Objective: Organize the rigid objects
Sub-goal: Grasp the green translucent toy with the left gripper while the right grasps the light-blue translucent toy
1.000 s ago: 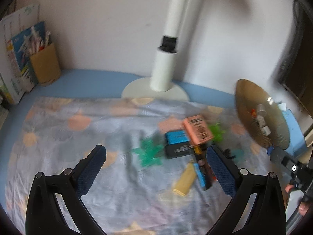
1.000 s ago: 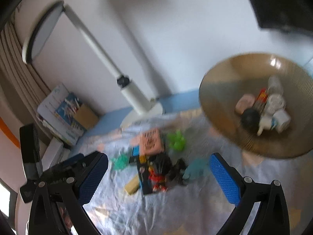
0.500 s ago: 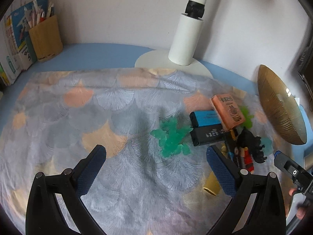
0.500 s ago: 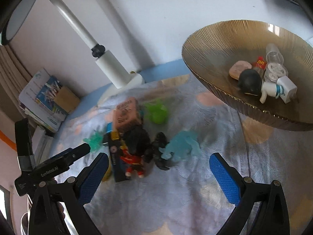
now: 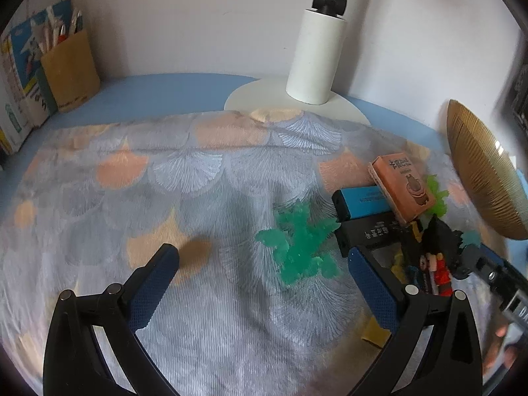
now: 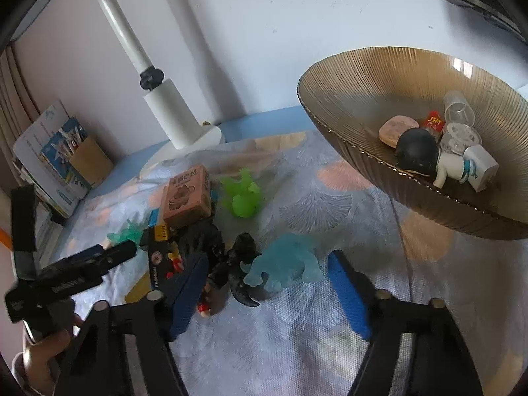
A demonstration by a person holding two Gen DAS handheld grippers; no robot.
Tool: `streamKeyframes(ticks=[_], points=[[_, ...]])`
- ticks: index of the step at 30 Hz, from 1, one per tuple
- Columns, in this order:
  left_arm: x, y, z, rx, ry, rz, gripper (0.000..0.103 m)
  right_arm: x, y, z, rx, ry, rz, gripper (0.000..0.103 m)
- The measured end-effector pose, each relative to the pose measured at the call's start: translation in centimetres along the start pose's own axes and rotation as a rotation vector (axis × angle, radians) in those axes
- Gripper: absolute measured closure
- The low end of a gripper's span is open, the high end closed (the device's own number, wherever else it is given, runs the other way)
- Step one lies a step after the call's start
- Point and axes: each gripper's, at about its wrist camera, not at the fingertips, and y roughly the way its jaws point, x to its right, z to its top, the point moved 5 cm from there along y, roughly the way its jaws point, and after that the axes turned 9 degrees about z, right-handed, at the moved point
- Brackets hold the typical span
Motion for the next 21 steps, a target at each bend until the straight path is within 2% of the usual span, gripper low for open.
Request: streamKeyframes(ticks=[1,3,6,10,16,19,20,21], points=[[0.4,0.2,0.2,0.008,0.007,0.01,0.0,0.2,0.0,0.0,0.001,0.011,0.007,0.05],[0.8,0.3,0.2,0.005,0.016,0.025,0.0,0.8,-0.5,0.0,0.016,0.044,0.006,0.056],[1.6,0.6,0.3,-0.004,0.051,0.068,0.0,1.1,-0.7,-0.1,0.024,0.06,0.028,0.056],[1.5,0.7,0.3,-0.007,0.034,0.073,0.0,0.0,-1.0,-0.2,0.029,0.008,0.013,0.057],[1.8,0.9,0.6,-0.006,0.025,0.076,0.0,-0.8,-2.7,-0.2,0.105,-0.038,0.012,0.057],[1.2,0.6,0.4,-0.005,0.027,0.074,0.0,-0.8,-2.6,-0.2,0.095,-0.036,0.02,0.057],[1.2,0.6,0.4,-0.004,0.027,0.073,0.002,-0.9,-2.5,-0.2,0.089,-0.035,0.023,0.057],[1.2,0.4,0.4,0.004,0.029,0.067,0.011,-0.8,-2.5,-0.2,0.087,-0.034,0.023,0.057]])
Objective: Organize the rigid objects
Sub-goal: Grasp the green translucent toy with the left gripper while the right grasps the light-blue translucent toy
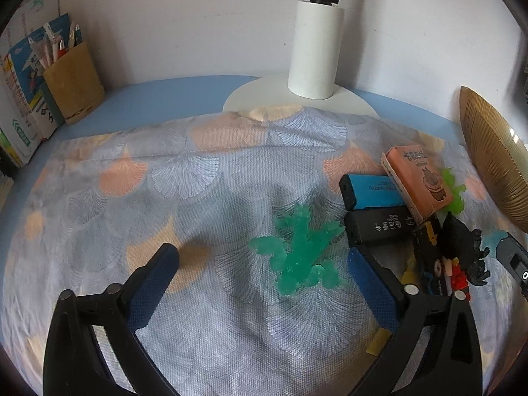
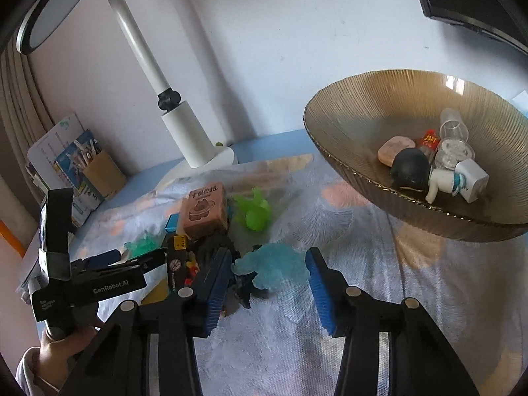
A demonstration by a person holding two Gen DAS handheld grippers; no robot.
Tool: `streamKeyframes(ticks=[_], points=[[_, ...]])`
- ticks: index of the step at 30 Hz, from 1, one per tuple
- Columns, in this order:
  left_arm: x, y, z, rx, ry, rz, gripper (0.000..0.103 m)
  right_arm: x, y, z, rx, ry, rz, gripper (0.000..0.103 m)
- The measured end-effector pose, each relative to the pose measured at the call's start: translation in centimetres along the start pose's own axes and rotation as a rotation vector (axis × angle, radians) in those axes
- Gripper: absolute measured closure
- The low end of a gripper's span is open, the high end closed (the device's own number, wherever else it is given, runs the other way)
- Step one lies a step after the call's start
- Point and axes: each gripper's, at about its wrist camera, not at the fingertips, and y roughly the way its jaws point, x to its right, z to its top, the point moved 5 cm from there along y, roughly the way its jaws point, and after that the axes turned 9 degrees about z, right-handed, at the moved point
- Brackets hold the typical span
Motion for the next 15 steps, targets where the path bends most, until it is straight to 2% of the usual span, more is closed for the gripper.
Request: streamKeyframes(ticks=[1,2,3,7,15], points=[[0.02,-0.31,0.07,0.017,0.004,-0.003,0.032,0.0,-0.03,0.01,0.001,0.001,0.002,0.057],[0.04,-0.64,0.05,0.034,0.005,-0.007,0.045,-0.03,0.03,0.03,0.001,0.001,0.0,0.057],[0.19,-0.88,0.08,0.045,0.01,-0.018,0.053,-0.05,0.04,0.04,0.002,0.002,0.001,0.057],[0.59,-1.04,0.08,0.048,0.016,-0.031,0.057,-0.2,0.09,0.02,0.0,-0.001,0.005,0.057],[-0.39,-1.04,0.07,0.06,-0.019,-0.071,0.057,-0.98,-0.34,-0.03,0.015,-0.031,0.025,0.057]])
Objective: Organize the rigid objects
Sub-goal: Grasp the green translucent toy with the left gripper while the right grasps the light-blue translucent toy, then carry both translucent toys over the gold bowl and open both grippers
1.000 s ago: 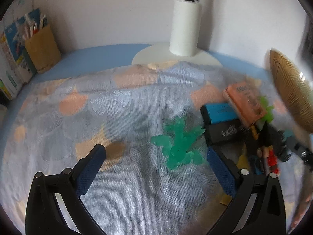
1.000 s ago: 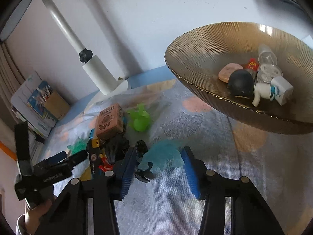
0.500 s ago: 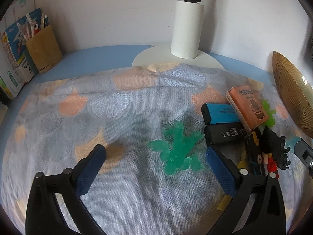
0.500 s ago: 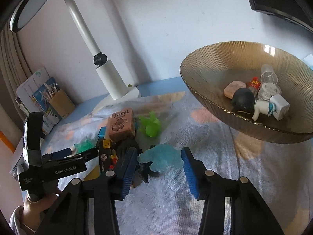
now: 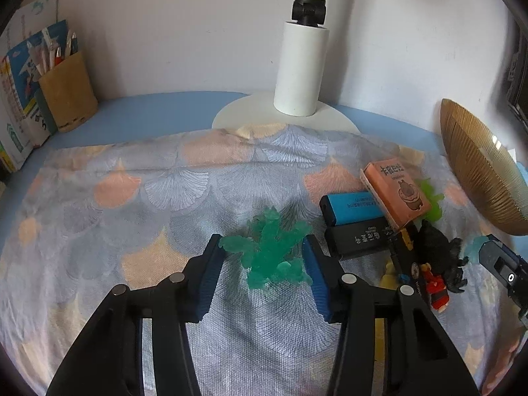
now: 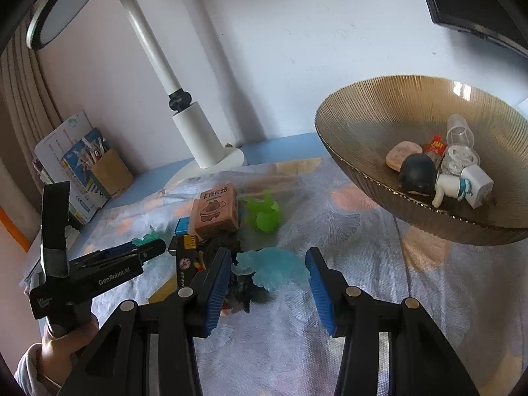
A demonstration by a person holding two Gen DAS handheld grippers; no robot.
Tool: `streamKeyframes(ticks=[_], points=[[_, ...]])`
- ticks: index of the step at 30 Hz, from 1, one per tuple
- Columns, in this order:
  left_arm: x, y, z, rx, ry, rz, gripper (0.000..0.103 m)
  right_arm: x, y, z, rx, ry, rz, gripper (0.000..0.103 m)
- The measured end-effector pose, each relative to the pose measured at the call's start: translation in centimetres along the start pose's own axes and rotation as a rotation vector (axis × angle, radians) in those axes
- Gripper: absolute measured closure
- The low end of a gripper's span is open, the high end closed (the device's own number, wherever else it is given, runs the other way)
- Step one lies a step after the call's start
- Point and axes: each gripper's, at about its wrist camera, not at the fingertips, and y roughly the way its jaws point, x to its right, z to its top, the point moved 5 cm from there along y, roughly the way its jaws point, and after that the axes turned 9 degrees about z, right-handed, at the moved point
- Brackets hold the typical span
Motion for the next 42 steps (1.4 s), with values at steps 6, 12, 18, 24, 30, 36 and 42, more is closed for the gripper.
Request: streamKeyframes(ticks=[6,12,18,24,30,36,42], points=[[-0.6,-0.5,-0.1,0.026,-0.004,0.011,0.057,-1.1,-0.6,0.0,0.027,-0.053,0.002,0.057],[-0.8,-1.0,-0.3,0.032,-0.021,0.012,0.057,-1.9,-1.0,0.0,0.046,-0.09,0.026,0.057],[-0.9,-1.6,-0.4,0.033,-0.026,0.029,0.057,-2.1,-1.0,0.2,0.036,-0.109,0.037,0.057],[0.4,-3.1,0.7,0.065,-0.005,0.024,0.057,-1.6,-2.0,1.7,0.052,-0.088,0.052,0.057],[3.3,-3.9,1.9,0.095,0.061,0.015,0.057,-0.8,-3.5,3.7,0.088,-0.055,0.064,0.057],[6.4,-4.5,2.9,0.11,0.095,-0.015,0.057,0.1,-4.4,5.3,0.106,-0.052,0.045,0.057],[9.3,-4.7,3.7,0.119,0.138,-0.041,0.057,1.6,-5.3,6.6,0.121,-0.047,0.023,0.057]])
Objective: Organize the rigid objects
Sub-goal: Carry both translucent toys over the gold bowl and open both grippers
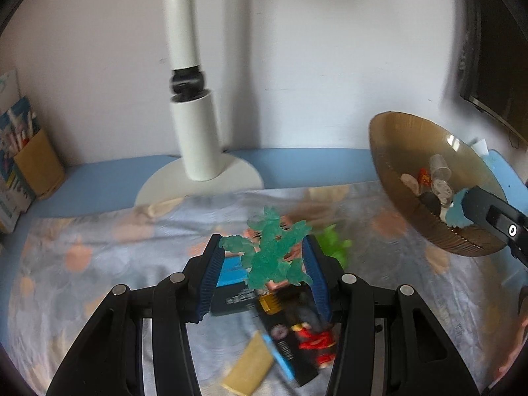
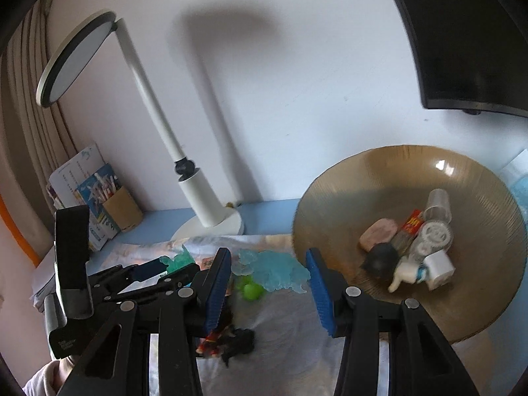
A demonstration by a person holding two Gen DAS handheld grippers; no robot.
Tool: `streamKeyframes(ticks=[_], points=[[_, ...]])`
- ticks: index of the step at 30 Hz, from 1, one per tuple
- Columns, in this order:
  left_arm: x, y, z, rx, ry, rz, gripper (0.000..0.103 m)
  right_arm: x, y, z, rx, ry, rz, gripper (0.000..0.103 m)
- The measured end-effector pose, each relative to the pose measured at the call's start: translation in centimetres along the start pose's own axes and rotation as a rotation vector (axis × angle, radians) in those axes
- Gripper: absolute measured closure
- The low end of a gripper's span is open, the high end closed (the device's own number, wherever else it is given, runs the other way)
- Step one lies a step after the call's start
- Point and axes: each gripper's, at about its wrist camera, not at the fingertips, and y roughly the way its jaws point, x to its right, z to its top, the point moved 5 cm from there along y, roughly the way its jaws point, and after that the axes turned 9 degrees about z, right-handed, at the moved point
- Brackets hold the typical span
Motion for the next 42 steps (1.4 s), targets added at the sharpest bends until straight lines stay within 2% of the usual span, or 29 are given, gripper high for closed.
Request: streamKeyframes(ticks=[15,19,25,27,30,33,38,39,40,41,42], points=[[7.3,-0.7,3.6,0.045,0.028,-0.113,0.057,5.8,-0.6,2.3,0.001,0.074,-0.057,0.057],[9.8,-0.6,3.8,0.049,0.071,-0.138,0.057,8.0,-1.0,2.8,0.008,0.121,-0.086,0.057],[13.2,-0.3,4.1,0.026,0.089,-0.227,0.057,12.0,-2.0,3.5,0.034,0.214,-0.131,0.057],[13.9,-0.4,4.3,0.037,0.106,-0.215,0.057,12.8,-2.3,3.7,0.037,0.215,-0.153,0.057],[14.6,-0.6,4.6,0.041,0.11,-0.24,0.057,14.0,-2.8,4.3,0.04,0.213,-0.184,0.057],[15.5,-0.8,4.9,0.056,0.129,-0.23,0.057,15.1,-3.3,4.7,0.049,0.229,-0.197,0.057],[16.7,-1.2,5.8,0.08,0.142,-0.259,0.055,16.5,-4.1,5.4,0.061,0.256,-0.205,0.057],[17.0,-1.3,5.9,0.086,0.146,-0.265,0.043,16.7,-4.2,5.5,0.065,0.258,-0.205,0.056],[17.1,-1.5,6.0,0.088,0.148,-0.271,0.018,16.9,-4.4,5.6,0.072,0.265,-0.206,0.047],[17.3,-1.5,6.1,0.082,0.15,-0.287,0.003,17.1,-4.7,5.7,0.078,0.275,-0.205,0.036],[17.5,-1.4,6.0,0.046,0.15,-0.33,0.001,17.2,-4.8,5.8,0.083,0.289,-0.207,0.008]])
